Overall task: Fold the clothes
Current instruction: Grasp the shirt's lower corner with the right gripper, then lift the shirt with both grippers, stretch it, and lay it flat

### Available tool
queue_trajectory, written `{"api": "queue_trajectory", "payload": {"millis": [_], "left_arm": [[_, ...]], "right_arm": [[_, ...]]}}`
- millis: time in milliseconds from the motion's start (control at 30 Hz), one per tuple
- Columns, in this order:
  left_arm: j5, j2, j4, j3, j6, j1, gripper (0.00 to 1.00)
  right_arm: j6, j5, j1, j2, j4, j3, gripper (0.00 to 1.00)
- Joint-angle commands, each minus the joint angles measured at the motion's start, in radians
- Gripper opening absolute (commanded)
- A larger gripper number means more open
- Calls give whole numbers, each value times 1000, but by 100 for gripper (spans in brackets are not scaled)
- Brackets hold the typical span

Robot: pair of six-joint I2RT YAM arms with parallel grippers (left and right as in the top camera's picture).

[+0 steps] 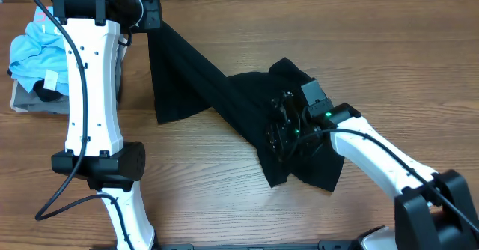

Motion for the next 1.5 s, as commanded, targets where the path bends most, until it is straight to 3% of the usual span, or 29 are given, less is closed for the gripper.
{"api": "queue_trajectory", "payload": {"millis": [0, 467, 867, 933, 1033, 1233, 1467], "left_arm": [[-6, -10, 5, 12, 12, -2, 4], [-7, -10, 6, 12, 12, -2, 4], [-6, -10, 5, 12, 11, -2, 4], [-5, -10, 5, 12, 7, -2, 4], [2, -10, 5, 12, 4, -2, 4], [-11, -10, 22, 17, 6, -2, 4], [-11, -17, 42, 100, 11, -1, 4]], "right_arm": [[-68, 11, 3, 38, 61, -1, 66], [-69, 17, -16, 104, 109, -1, 65], [-129, -108, -20, 105, 103, -3, 38], [-129, -107, -20, 105, 95, -3, 27], [-128, -107, -20, 105, 89, -3, 4], [-121, -124, -76, 82, 32, 34, 4], [-159, -116, -218, -49, -257, 260, 4]]}}
